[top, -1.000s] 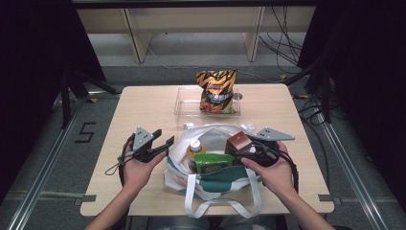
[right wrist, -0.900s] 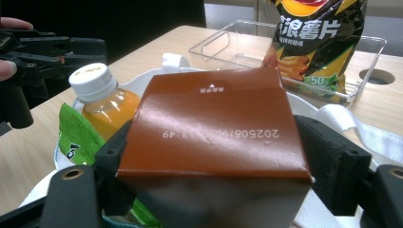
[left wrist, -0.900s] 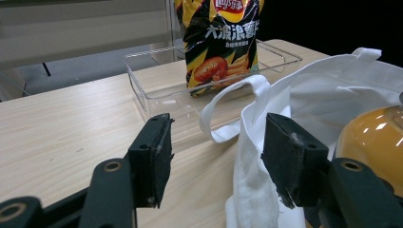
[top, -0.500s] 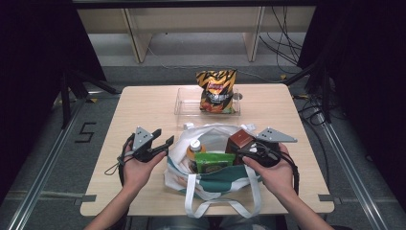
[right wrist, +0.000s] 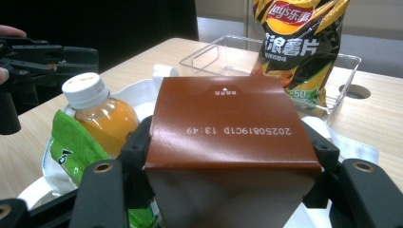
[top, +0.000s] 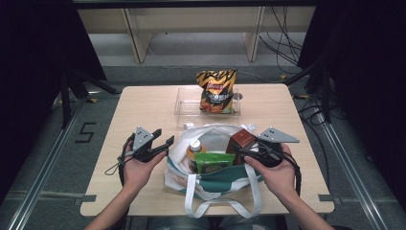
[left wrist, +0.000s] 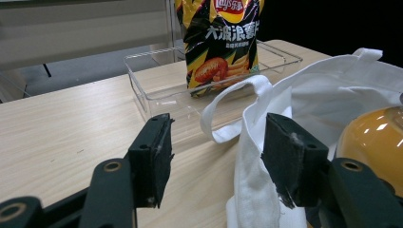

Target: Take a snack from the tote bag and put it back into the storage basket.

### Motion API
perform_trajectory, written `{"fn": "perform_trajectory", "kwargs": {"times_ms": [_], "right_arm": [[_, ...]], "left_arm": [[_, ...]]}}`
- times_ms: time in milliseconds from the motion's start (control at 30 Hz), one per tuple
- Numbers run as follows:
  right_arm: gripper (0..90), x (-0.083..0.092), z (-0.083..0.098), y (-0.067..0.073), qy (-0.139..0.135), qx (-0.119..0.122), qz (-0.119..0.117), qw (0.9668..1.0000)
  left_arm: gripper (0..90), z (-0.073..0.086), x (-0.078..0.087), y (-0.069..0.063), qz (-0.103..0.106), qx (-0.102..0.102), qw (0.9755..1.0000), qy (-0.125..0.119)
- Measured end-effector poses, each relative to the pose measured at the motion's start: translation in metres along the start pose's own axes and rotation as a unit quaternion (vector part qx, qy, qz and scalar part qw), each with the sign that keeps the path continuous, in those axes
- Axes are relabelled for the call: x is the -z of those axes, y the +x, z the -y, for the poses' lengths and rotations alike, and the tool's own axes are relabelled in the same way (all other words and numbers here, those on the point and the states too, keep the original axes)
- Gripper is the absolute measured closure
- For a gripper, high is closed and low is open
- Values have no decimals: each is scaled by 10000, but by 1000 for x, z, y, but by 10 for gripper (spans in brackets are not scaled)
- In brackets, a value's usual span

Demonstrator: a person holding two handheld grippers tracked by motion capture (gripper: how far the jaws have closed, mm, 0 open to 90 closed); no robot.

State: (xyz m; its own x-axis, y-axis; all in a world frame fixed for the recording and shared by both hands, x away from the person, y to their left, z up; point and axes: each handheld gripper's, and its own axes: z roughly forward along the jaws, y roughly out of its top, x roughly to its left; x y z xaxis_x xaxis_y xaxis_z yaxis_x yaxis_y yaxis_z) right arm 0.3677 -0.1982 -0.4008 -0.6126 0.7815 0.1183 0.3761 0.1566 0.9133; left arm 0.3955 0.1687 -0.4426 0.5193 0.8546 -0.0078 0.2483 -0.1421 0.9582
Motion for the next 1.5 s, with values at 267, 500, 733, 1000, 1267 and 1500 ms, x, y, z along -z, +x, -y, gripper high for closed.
{"fn": "perform_trajectory", "kwargs": {"times_ms": [267, 500, 733, 1000, 1267, 1500], "right_arm": [[386, 4, -5, 0, -85, -67, -37, 9999], [386, 9, -11, -2, -146, 0, 27, 9999], [387, 13, -17, -3, -193, -138, -9, 9997], [388, 20, -27, -7, -373, -169, -5, 9992], [389, 24, -34, -9, -469, -183, 24, 9987], [389, 29, -41, -11, -588, -181, 103, 9981]], "left_arm": [[427, 0, 0, 0, 1, -16, 10000, -5], [427, 0, 1, 0, -16, 25, 10000, -2], [426, 0, 0, 0, -2, 43, 10000, -16], [426, 0, 0, 1, -12, 38, 10000, -21], [425, 0, 0, 1, 45, 26, 9999, -94], [423, 0, 0, 1, 36, 86, 9999, -86]]}}
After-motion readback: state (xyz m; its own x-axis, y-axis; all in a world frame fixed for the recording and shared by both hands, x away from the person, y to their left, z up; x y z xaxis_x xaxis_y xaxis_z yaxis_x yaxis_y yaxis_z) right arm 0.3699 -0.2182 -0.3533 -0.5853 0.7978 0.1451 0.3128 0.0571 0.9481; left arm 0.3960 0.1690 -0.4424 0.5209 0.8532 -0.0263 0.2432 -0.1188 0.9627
